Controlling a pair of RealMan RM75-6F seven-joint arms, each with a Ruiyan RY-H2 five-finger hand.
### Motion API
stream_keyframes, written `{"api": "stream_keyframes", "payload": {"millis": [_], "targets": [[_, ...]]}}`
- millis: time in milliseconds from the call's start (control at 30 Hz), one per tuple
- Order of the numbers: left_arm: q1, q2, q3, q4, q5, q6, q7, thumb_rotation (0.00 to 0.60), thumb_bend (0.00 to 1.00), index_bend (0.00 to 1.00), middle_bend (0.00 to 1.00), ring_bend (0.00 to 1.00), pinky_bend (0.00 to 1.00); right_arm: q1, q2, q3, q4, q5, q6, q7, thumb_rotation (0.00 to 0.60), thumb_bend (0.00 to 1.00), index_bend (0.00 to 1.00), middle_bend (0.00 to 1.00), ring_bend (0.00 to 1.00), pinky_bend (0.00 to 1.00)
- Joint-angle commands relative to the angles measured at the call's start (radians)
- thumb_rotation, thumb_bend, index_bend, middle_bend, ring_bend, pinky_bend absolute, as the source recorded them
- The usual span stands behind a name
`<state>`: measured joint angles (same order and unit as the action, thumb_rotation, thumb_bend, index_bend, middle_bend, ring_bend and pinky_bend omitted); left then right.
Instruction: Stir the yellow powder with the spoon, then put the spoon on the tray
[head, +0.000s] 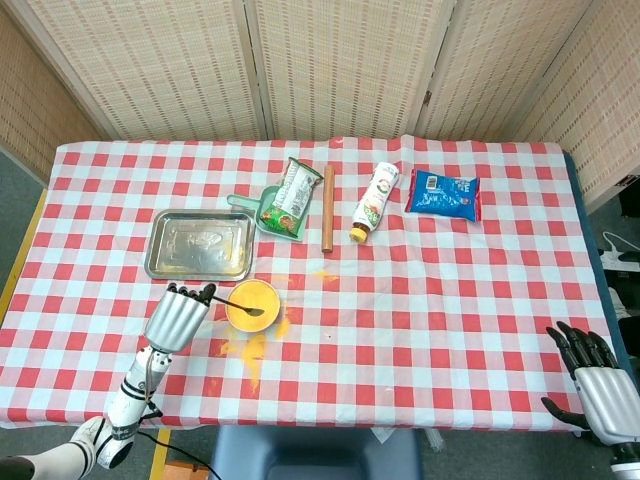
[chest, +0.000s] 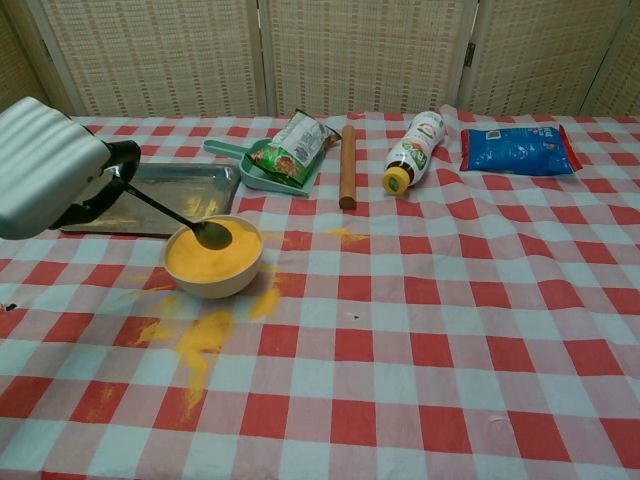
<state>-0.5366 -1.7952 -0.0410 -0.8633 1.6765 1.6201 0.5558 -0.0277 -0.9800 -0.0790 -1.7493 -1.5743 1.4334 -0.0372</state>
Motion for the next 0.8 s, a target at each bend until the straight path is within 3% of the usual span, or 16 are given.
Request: {"api": "stream_keyframes", "payload": {"millis": [33,467,800], "targets": [[0.008,0.006,0.009,-0.015,0.001,-0.020,0.006,0.600,0.65,0.98,1.00,1.00,1.00,0.001,0.000,0.001,0.001,0.001,-0.001,0.000,0.600,0.12,0.00,0.00,0.00,0.00],[-0.007,-0.032,-0.011,0.053,-0.018,-0.086,-0.020,0.600,0.65,0.99,1.00,1.00,1.00,0.001,0.002,0.004,0.004,0.009,-0.003,0.005,0.600,0.12,0.00,0.00,0.00,0.00],[-0.049,-0.074,-0.054,0.194,-0.057,-0.141,-0.075,0.600,0.64,0.99,1.00,1.00,1.00,0.000,0.003,0.012,0.003,0.026,-0.001,0.006,0.600,0.12,0.00,0.00,0.00,0.00]]}}
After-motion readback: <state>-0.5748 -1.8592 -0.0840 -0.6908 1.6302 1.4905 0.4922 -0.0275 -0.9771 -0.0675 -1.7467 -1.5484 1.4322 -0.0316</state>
